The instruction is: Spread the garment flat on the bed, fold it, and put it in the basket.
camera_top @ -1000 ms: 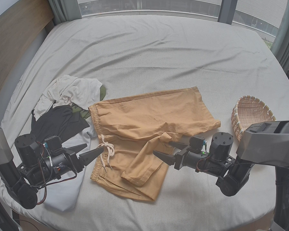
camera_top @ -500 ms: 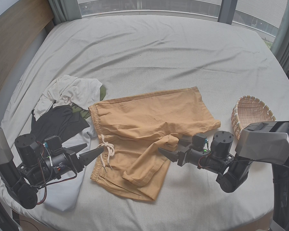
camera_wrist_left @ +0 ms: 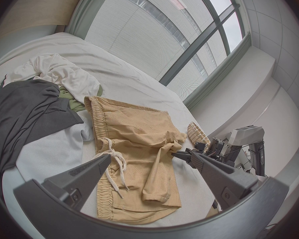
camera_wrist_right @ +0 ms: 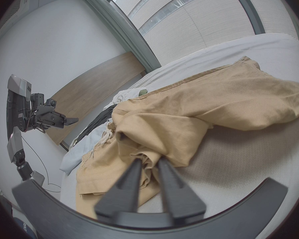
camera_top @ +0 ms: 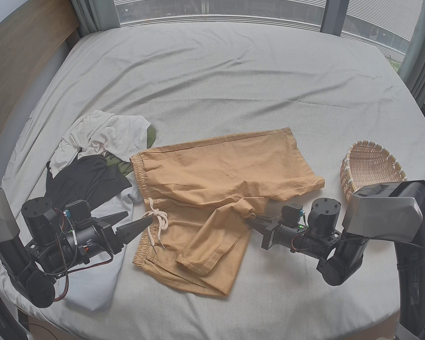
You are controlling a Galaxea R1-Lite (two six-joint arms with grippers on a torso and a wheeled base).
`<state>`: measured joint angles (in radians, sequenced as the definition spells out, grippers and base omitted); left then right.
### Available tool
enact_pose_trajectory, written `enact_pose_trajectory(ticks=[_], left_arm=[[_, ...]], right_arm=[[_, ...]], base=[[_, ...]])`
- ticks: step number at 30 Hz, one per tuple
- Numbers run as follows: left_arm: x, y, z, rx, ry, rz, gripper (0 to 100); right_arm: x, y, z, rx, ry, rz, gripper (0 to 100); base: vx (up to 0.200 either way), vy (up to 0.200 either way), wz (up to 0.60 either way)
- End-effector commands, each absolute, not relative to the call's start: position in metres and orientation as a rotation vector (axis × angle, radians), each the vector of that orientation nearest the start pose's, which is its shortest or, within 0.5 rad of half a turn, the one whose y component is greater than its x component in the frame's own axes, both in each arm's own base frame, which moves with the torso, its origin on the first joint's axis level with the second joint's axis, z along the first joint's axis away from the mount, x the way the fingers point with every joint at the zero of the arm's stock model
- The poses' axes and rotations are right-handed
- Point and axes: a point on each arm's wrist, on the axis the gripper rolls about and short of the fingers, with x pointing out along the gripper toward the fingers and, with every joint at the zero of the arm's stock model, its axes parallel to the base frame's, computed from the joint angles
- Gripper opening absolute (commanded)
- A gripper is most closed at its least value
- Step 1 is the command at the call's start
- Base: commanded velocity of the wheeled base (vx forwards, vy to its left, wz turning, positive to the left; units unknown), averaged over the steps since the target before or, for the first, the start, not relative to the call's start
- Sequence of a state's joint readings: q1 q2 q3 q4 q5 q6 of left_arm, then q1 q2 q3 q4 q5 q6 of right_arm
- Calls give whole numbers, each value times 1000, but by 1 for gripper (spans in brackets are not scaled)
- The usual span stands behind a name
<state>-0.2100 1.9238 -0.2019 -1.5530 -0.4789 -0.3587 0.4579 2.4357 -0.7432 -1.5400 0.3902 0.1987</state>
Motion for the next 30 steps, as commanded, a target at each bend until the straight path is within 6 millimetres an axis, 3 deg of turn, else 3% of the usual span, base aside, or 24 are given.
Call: enact_pose_trajectory(ticks=[1,7,16,27,28,30], left_arm=[[242,-62,81,-366,289,-650,100],[242,-62,81,-367,291,-650,100],[242,-63,81,-366,291,-651,100],[242,-63,81,-366,288,-653,100],[242,-63,81,-366,288,-653,100],[242,-63,81,-366,288,-653,100]], right_arm=[[339,176,-5,182,242,828,0],[331,172,-3,187,266,821,0],[295,153,25,189,303,816,0],[297,137,22,201,325,773,0],[297,138,21,201,326,774,100],[298,140,23,203,319,778,100]], base=[[0,0,0],[0,0,0],[0,0,0],[0,0,0],[0,0,0],[0,0,0]])
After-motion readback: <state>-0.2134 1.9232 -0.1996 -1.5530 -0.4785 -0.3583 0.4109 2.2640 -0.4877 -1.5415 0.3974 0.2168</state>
